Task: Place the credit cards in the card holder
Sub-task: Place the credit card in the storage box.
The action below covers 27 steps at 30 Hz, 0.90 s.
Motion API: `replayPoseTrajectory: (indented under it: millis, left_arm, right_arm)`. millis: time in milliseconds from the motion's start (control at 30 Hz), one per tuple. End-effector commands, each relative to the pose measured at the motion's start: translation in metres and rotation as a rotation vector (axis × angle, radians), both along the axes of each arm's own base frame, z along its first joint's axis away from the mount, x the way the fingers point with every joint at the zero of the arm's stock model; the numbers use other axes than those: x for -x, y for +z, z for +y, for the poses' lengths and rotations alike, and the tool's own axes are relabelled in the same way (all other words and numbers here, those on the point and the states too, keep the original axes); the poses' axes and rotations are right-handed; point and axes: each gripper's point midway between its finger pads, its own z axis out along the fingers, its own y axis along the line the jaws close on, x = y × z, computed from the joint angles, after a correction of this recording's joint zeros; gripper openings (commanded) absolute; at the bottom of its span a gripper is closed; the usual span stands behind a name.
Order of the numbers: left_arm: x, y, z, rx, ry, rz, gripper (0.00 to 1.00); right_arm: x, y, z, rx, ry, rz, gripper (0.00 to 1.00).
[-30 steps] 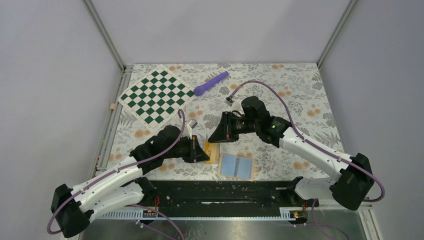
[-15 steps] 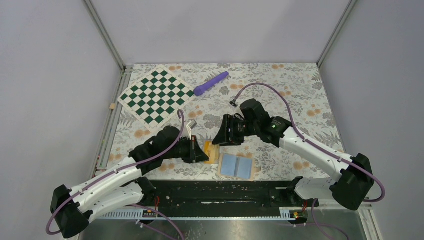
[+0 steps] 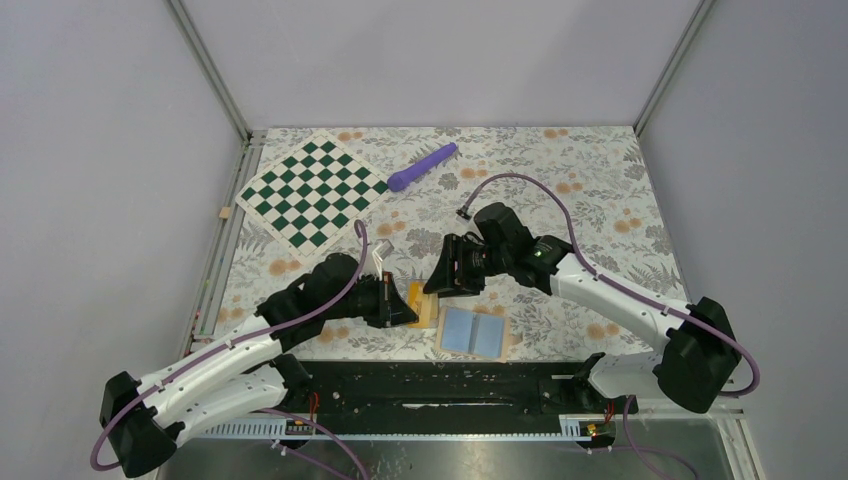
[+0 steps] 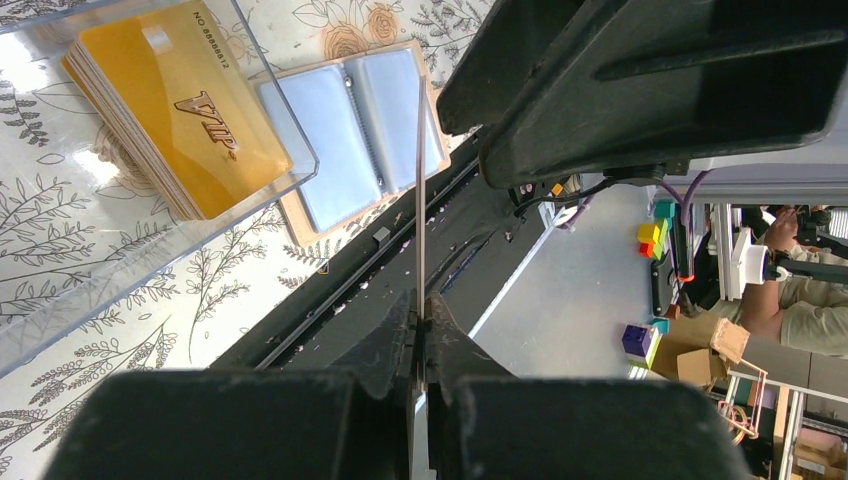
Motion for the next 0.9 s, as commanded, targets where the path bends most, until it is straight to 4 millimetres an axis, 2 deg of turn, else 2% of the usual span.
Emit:
replayPoseTrajectory:
  millis: [0,300,533,600,867]
  left_arm:
    - [-0.007,0.024,-0.008,0.068,0.001,-0.068,0.0]
    - [-0.006,0.024,-0.01,0.071,-0.002,-0.065,0.0]
    - [-0.006,0.011,-0.009,0.026,0.001,-0.045,0.0]
    - [-0.006,0.008,-0.009,0.007,0.0,-0.041,0.0]
    - [-0.005,0.0,-0.014,-0.041,-0.017,-0.027,0.0]
  right_arm:
    - [0.0,0.01,0.009,-0.052,0.024,-0.014,0.51]
    - [0.0,0.006,0.015,-0.073,0.039,0.004,0.48]
    - [0.002,0.012,0.013,-0.085,0.039,0.0,0.2]
    - [0.003,0.013,0.013,-0.086,0.041,-0.003,0.16]
    - [0.004,0.019,0.017,-0.108,0.063,-0.011,0.11]
